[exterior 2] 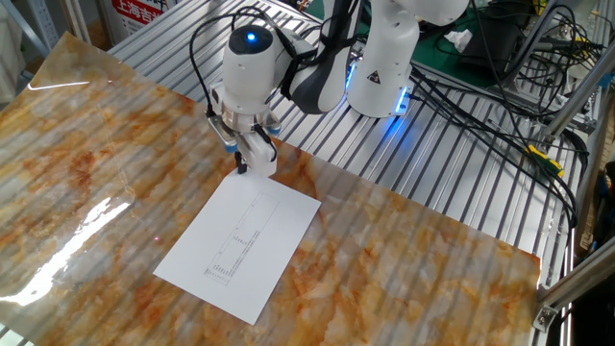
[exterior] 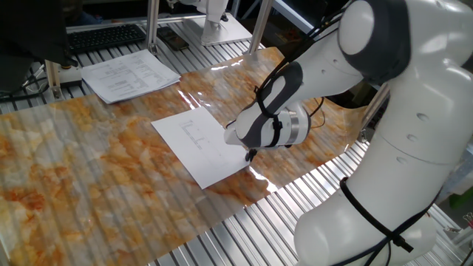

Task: Flip over and spread out the paper that is laid flat on the table

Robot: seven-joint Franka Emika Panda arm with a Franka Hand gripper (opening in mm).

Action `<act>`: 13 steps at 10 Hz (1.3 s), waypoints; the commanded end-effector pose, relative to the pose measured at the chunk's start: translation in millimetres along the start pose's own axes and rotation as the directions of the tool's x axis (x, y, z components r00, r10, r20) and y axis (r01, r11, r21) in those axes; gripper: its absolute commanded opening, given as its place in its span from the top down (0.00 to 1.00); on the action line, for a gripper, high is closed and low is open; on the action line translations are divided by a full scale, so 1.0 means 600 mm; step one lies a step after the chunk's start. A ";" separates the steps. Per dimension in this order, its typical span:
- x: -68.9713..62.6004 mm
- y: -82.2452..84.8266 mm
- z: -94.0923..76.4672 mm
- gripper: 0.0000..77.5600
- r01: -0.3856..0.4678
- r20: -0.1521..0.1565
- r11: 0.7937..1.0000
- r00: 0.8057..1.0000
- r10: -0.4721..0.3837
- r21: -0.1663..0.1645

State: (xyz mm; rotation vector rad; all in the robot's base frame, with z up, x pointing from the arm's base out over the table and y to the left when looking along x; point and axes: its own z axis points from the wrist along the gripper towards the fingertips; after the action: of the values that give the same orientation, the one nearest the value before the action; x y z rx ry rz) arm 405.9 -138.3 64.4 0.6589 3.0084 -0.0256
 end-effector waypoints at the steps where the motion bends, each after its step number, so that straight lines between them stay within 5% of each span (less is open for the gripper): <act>1: -0.001 -0.003 -0.032 0.98 0.013 -0.009 1.000 1.000 -0.013 0.008; 13: -0.037 -0.017 -0.131 0.98 0.069 -0.008 0.997 0.998 -0.069 0.034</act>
State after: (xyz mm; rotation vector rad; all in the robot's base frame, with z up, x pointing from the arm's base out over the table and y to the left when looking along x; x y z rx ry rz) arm 413.0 -148.8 133.8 0.5801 3.0409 -0.0683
